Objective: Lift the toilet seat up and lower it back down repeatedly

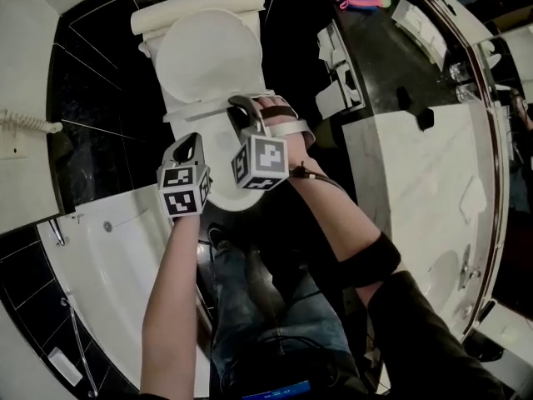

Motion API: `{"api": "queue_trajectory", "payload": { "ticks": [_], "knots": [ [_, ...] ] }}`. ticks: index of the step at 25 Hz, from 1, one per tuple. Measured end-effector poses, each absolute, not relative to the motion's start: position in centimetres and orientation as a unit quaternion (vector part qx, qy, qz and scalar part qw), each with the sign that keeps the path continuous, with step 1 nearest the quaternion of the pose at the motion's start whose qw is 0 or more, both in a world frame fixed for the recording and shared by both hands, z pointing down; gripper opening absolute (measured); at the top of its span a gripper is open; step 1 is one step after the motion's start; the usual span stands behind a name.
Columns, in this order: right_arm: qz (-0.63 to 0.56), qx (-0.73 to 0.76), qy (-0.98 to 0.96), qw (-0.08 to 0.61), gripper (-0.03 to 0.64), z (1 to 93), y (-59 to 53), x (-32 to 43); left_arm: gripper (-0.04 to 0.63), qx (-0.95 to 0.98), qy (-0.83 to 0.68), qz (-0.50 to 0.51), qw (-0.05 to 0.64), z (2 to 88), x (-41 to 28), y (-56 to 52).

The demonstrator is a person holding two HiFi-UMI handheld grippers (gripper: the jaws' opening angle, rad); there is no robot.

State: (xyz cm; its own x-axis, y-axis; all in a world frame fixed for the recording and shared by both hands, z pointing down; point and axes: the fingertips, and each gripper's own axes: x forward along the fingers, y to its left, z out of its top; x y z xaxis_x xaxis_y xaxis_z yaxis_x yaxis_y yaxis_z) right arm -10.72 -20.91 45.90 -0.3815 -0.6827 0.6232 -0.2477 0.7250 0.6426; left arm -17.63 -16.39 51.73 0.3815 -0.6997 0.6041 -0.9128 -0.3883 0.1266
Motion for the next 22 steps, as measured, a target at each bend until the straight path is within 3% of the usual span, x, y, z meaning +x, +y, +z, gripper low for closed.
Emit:
{"api": "queue_trajectory", "payload": {
  "ticks": [22],
  "knots": [
    [-0.230, 0.262, -0.831, 0.434, 0.098, 52.1, -8.0, -8.8, -0.015, 0.780, -0.548, 0.207, 0.220, 56.7, -13.9, -9.2]
  ]
}}
